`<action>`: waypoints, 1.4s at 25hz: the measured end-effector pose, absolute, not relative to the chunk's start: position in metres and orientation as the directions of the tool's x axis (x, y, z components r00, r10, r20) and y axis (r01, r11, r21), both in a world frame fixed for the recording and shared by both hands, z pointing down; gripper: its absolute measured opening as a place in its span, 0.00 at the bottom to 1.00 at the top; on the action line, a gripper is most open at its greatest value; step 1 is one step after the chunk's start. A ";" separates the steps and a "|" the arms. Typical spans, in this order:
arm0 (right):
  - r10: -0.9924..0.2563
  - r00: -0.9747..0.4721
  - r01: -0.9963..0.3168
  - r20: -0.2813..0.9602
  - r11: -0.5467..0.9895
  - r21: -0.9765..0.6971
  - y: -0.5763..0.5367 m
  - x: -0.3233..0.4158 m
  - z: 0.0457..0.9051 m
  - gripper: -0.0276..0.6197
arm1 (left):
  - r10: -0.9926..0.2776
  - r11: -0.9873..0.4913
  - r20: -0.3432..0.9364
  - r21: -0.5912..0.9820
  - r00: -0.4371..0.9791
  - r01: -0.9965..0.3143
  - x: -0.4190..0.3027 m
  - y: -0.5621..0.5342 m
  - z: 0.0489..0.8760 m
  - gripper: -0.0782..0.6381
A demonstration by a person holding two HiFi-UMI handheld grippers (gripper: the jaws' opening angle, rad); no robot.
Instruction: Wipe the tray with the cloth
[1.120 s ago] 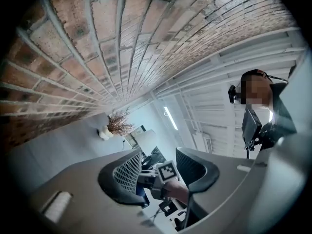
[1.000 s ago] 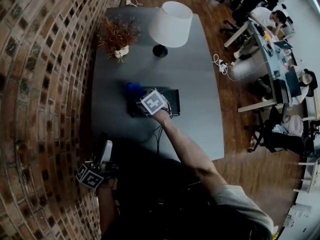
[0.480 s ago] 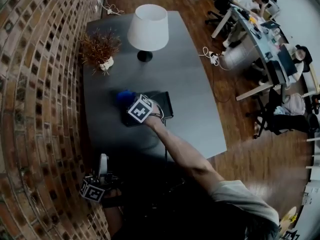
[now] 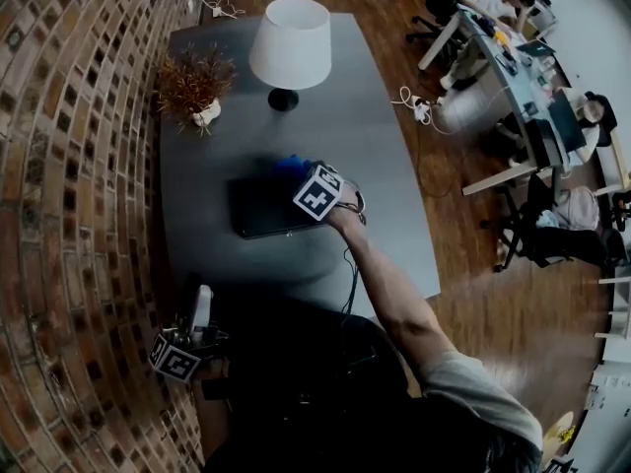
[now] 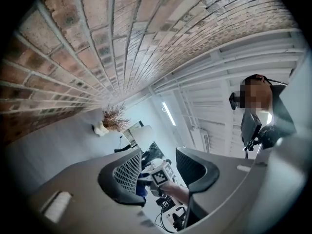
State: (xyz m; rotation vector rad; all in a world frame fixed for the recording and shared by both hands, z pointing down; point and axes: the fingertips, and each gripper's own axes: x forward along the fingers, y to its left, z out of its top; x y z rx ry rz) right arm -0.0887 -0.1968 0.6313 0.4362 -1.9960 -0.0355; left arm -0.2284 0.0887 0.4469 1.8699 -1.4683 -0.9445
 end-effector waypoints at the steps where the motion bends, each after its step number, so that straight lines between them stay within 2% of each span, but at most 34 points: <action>1: -0.342 -0.338 -0.294 0.877 0.923 0.247 -0.203 -0.078 0.634 0.31 | -0.972 -0.235 -0.182 0.787 0.149 -0.571 -0.227 0.089 0.445 0.39; 4: -0.455 -0.229 -0.344 0.861 0.865 0.366 -0.234 -0.044 0.620 0.31 | -0.973 -0.229 -0.186 0.784 0.133 -0.577 -0.229 0.092 0.441 0.40; 7: -0.479 -0.276 -0.209 0.834 0.876 0.434 -0.235 -0.050 0.613 0.30 | -0.979 -0.203 -0.174 0.801 0.106 -0.563 -0.232 0.099 0.449 0.40; 9: -0.436 -0.271 -0.142 0.858 0.900 0.413 -0.221 -0.048 0.627 0.30 | -0.979 -0.205 -0.174 0.802 0.109 -0.561 -0.232 0.099 0.449 0.40; 12: -0.322 -0.215 -0.127 0.922 0.945 0.301 -0.179 -0.040 0.633 0.29 | -0.976 -0.218 -0.184 0.795 0.118 -0.566 -0.232 0.096 0.446 0.40; 13: -0.287 -0.235 -0.117 0.929 0.957 0.266 -0.160 -0.050 0.629 0.29 | -0.976 -0.218 -0.185 0.798 0.117 -0.562 -0.233 0.095 0.448 0.39; 17: -0.145 -0.492 -0.027 0.858 0.988 0.151 -0.078 -0.142 0.619 0.29 | -0.975 -0.221 -0.175 0.808 0.137 -0.545 -0.227 0.091 0.454 0.40; 19: -0.128 -0.503 -0.028 0.855 0.991 0.132 -0.064 -0.148 0.632 0.29 | -0.972 -0.233 -0.172 0.801 0.160 -0.551 -0.218 0.088 0.449 0.40; 25: -0.300 -0.384 -0.370 0.873 0.916 0.152 -0.136 -0.023 0.637 0.29 | -0.971 -0.224 -0.140 0.813 0.193 -0.538 -0.209 0.083 0.460 0.40; 28: -0.308 -0.460 -0.513 0.833 0.858 0.034 -0.156 0.008 0.625 0.30 | -0.964 -0.222 -0.096 0.808 0.249 -0.546 -0.201 0.066 0.478 0.40; 31: -0.438 -0.438 -0.643 0.786 0.763 0.067 -0.195 0.046 0.610 0.29 | -0.955 -0.203 -0.028 0.788 0.295 -0.582 -0.198 0.042 0.503 0.40; 33: -0.484 -0.473 -0.701 0.736 0.713 0.019 -0.225 0.058 0.606 0.29 | -0.953 -0.173 0.017 0.786 0.301 -0.594 -0.204 0.022 0.526 0.42; 35: -0.475 -0.534 -0.711 0.700 0.700 -0.067 -0.244 0.052 0.611 0.29 | -0.950 -0.144 0.063 0.781 0.306 -0.608 -0.211 0.001 0.549 0.46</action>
